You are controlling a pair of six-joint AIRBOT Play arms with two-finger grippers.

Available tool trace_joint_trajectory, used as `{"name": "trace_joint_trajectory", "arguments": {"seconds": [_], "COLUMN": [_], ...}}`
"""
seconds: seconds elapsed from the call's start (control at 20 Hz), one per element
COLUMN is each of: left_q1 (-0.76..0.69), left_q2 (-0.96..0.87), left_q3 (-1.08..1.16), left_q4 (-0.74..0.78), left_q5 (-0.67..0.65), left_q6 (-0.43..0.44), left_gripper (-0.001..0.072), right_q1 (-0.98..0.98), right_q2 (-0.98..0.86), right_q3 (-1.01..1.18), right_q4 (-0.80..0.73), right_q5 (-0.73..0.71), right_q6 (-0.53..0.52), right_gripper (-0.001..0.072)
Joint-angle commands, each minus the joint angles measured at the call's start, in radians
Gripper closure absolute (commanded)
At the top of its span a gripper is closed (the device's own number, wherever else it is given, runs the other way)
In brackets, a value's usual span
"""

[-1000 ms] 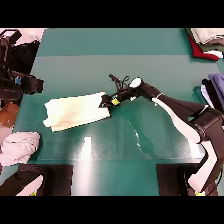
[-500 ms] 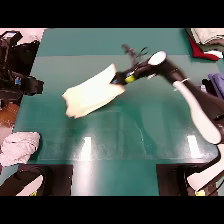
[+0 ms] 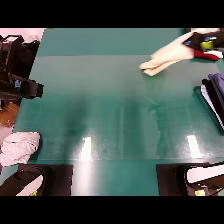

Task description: Fold the shirts.

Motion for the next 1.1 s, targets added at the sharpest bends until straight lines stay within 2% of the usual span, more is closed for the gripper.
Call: {"name": "trace_joint_trajectory", "arguments": {"seconds": [0.0,0.3,0.6,0.8,1.05], "left_q1": [0.0,0.0,0.0,0.0,0.0], "left_q2": [0.0,0.0,0.0,0.0,0.0], "left_q3": [0.0,0.0,0.0,0.0,0.0], "left_q4": [-0.035,-0.086,-0.092,-0.093,-0.095], "left_q5": [-0.031,-0.029,-0.029,-0.029,-0.029], "left_q6": [-0.006,-0.007,-0.059,-0.06,-0.062], "left_gripper": [0.0675,0.0675,0.0675,0.0675,0.0675], "right_q1": [-0.204,-0.368,-0.383,-0.383,-0.383], "right_q2": [-0.006,-0.081,-0.061,-0.01,0.058], "right_q3": [0.027,0.027,0.028,0.028,0.027], "right_q4": [-0.023,-0.014,-0.014,-0.016,-0.023], "right_q5": [-0.098,-0.148,-0.329,-0.391,-0.368], "right_q6": [-0.054,-0.165,-0.208,-0.255,-0.269], "right_gripper": [0.0701,0.0701,0.0701,0.0701,0.07]}}
